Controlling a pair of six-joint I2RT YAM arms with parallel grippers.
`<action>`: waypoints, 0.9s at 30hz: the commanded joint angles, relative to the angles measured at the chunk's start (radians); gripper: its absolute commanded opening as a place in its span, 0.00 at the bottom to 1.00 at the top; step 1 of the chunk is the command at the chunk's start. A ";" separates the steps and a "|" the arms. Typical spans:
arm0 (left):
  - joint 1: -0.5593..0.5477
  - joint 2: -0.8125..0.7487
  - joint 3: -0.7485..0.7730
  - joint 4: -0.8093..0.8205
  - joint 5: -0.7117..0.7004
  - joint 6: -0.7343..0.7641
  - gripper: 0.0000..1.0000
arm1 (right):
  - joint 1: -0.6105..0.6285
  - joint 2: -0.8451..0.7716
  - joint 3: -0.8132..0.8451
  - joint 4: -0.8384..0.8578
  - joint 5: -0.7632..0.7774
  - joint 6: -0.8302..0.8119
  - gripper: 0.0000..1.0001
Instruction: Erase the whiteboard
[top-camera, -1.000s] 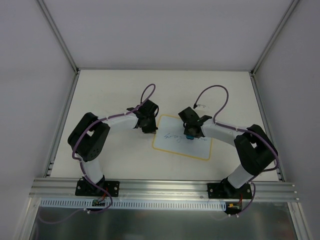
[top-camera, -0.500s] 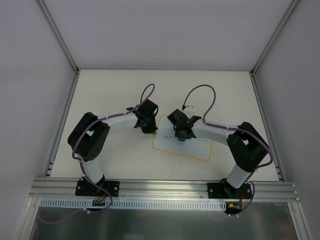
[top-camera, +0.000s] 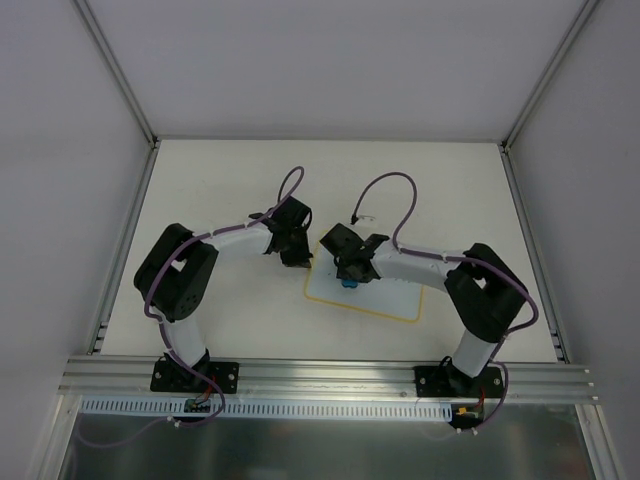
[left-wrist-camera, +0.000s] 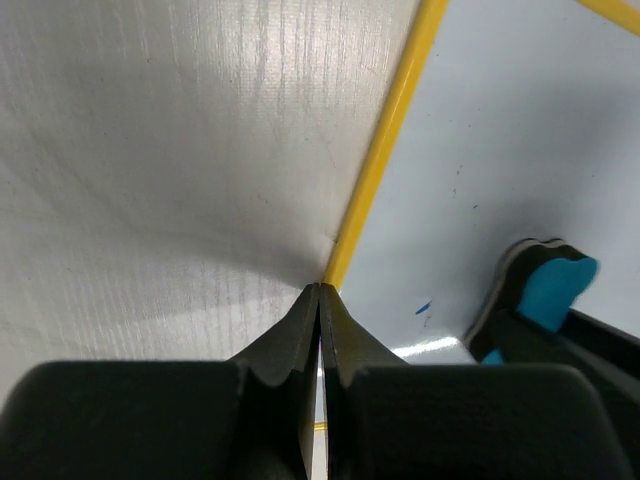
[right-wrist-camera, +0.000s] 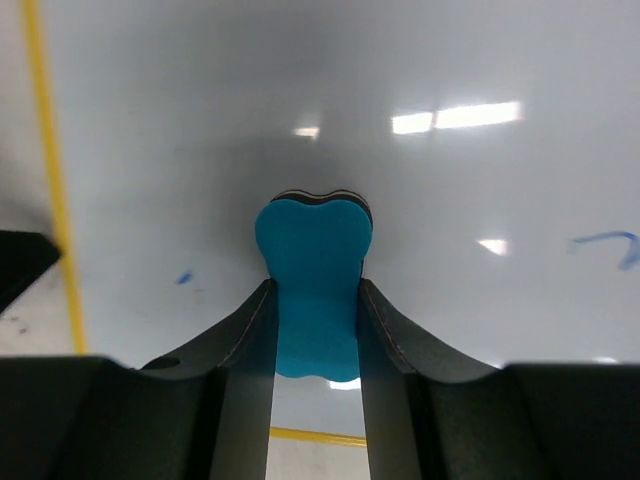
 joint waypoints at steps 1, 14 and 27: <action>0.024 0.045 -0.050 -0.151 -0.065 0.033 0.00 | -0.061 -0.103 -0.123 -0.242 0.104 0.115 0.01; 0.026 0.004 -0.044 -0.147 -0.027 0.053 0.00 | -0.069 -0.182 -0.227 -0.087 -0.003 0.039 0.00; 0.001 -0.145 -0.158 -0.113 0.030 0.103 0.42 | -0.069 -0.070 -0.148 -0.083 -0.005 -0.004 0.00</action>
